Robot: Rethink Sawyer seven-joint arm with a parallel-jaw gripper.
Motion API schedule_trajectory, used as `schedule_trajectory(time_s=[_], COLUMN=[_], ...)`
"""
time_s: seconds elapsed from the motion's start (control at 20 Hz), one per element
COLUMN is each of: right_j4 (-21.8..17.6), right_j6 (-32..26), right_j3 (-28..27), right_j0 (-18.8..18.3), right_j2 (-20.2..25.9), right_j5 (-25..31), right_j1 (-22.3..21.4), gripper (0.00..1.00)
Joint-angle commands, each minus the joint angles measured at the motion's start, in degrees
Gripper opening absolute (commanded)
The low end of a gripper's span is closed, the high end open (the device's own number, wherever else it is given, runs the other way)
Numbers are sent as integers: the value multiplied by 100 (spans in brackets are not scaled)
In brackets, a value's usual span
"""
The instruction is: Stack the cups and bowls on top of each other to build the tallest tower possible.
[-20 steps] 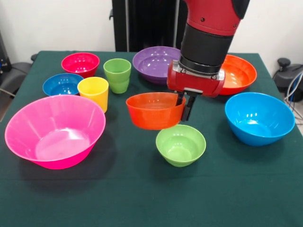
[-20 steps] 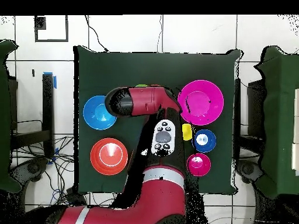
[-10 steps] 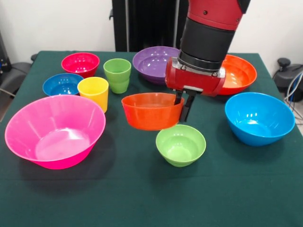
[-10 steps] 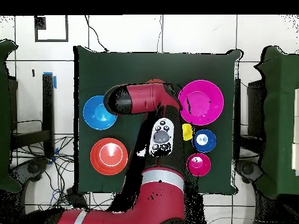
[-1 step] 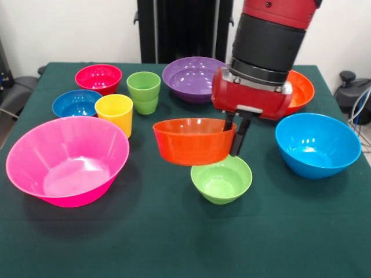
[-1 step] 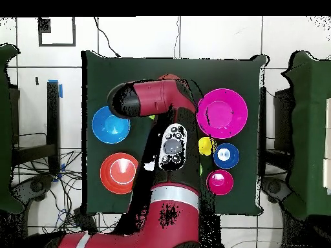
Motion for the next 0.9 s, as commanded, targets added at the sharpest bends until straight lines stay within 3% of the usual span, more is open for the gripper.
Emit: schedule_trajectory(time_s=[0.05,0.75,0.9], right_j4=[-415,-288,-318], right_j6=[-591,-404,-458], right_j3=[-1021,-3034,-4000], right_j0=[272,496,535], right_j2=[376,332,305], right_j5=[1164,2880,3629], right_j1=[594,1630,2132], gripper=[0,0,0])
